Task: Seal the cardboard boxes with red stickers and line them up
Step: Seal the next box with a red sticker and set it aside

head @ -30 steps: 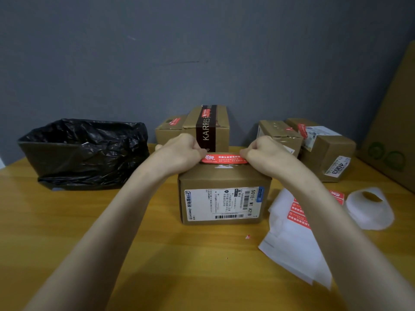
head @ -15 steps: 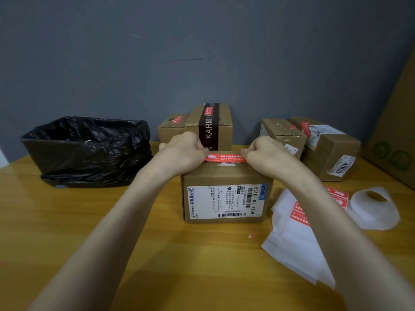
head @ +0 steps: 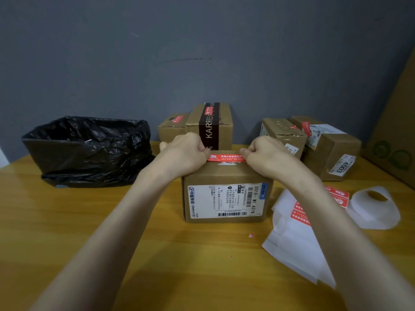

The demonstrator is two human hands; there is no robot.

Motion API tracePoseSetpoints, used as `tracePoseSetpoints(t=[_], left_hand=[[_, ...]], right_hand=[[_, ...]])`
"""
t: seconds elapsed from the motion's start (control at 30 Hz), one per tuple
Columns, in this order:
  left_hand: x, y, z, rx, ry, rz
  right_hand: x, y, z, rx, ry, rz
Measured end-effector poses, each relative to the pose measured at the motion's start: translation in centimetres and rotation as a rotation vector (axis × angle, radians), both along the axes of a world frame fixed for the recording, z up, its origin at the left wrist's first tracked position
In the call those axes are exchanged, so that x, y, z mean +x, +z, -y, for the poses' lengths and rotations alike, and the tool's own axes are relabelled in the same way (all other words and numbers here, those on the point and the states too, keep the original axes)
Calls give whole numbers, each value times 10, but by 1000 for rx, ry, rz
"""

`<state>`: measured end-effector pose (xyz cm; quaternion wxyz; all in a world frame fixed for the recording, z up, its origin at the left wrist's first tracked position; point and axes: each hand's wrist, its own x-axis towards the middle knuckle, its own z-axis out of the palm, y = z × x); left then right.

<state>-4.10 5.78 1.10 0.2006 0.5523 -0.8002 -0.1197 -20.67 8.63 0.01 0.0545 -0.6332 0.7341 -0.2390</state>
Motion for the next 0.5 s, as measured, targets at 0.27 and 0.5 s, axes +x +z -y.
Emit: tracePoseSetpoints(t=[0.27,0.5], left_hand=[[-3,-1,-5,-91,20,59],[-5,-7,-7,-211,30,111]], right_hand=[[3,0,-4,0,-11,-23],[8,-1,-9,-21,-27,-85]])
